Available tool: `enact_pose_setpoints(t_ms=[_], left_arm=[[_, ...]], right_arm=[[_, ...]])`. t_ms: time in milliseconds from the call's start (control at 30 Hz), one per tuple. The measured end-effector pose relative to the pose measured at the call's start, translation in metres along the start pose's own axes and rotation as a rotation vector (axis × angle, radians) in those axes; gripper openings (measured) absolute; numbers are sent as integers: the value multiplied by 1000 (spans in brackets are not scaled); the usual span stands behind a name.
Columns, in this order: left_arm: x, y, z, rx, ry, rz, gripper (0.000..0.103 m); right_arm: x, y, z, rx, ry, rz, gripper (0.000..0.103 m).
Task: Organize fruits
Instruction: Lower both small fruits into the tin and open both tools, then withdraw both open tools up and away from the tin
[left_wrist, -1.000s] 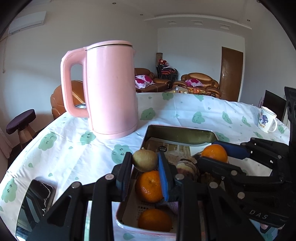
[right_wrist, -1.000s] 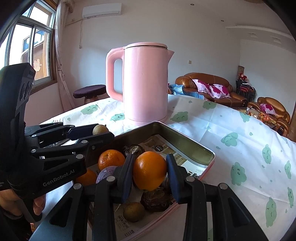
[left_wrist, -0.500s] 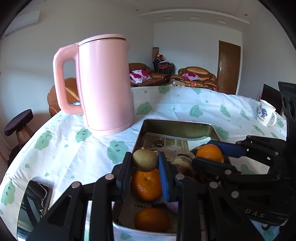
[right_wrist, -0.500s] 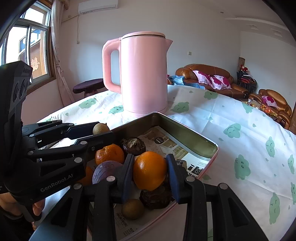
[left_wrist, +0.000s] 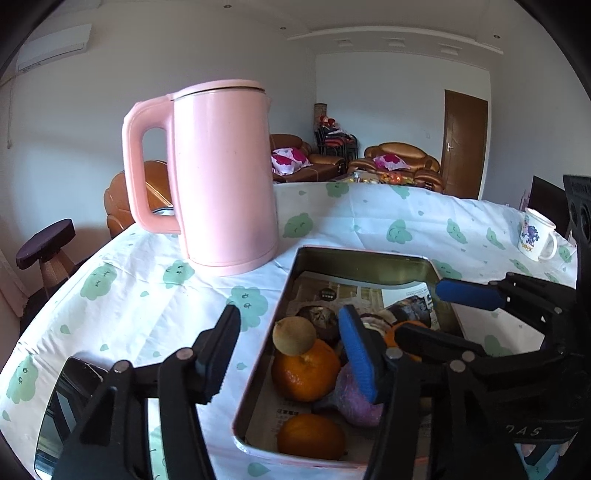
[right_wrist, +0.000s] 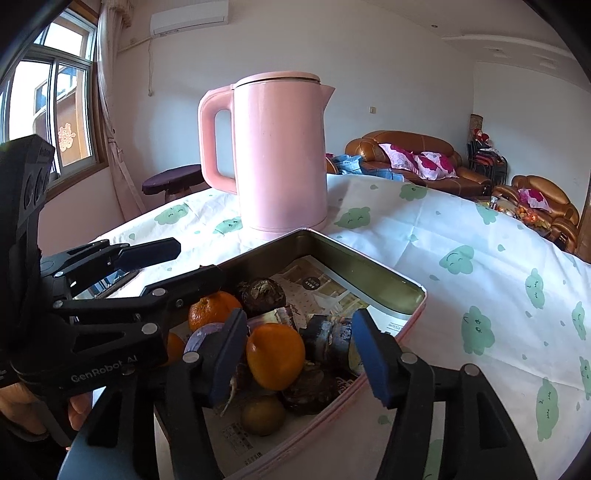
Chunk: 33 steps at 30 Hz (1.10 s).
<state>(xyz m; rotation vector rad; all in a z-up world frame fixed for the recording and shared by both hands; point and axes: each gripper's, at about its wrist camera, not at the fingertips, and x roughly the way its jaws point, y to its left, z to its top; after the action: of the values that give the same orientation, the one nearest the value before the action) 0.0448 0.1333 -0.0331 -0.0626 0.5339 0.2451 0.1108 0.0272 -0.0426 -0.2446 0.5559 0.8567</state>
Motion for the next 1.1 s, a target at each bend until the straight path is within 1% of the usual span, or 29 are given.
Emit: enact_pose_setpoints(t_ms=[100,233,333,400,667,833,933,967,1067,1100], left_arm=[[-6,0,0,-11,-30,-6,66],[-11,-2,0,-17,-59,-7,68],[-13,-2,0,-24,-67,-6,71],[-15,-1,0,-29,-76,2,75],[-20,-4,0,-40,-108,0,76],[-24,-8,-2,-32,-134,10,76],[-25,-8,-1,-32,-137,14,80],[-25,-8,-1,-35,-139,17,82],[-26,-7,-2,-38,-142,21,84],[-26,-7,-2,-38,-143,23,85]], right_arm=[[-10,-1,-2,11,-47,-42,69],[-22,-5,-3,40,-100,-84,70],[-26,-10,-4,67,-114,-100,70],[-30,-14,-6,80,-125,-111,70],[-47,-18,-10,52,-161,-202,70],[-49,-21,-13,58,-167,-209,70],[-50,-23,-13,67,-166,-206,70],[-51,-23,-13,71,-170,-206,71],[-56,-25,-15,88,-192,-212,80],[-57,-26,-15,92,-199,-214,82]])
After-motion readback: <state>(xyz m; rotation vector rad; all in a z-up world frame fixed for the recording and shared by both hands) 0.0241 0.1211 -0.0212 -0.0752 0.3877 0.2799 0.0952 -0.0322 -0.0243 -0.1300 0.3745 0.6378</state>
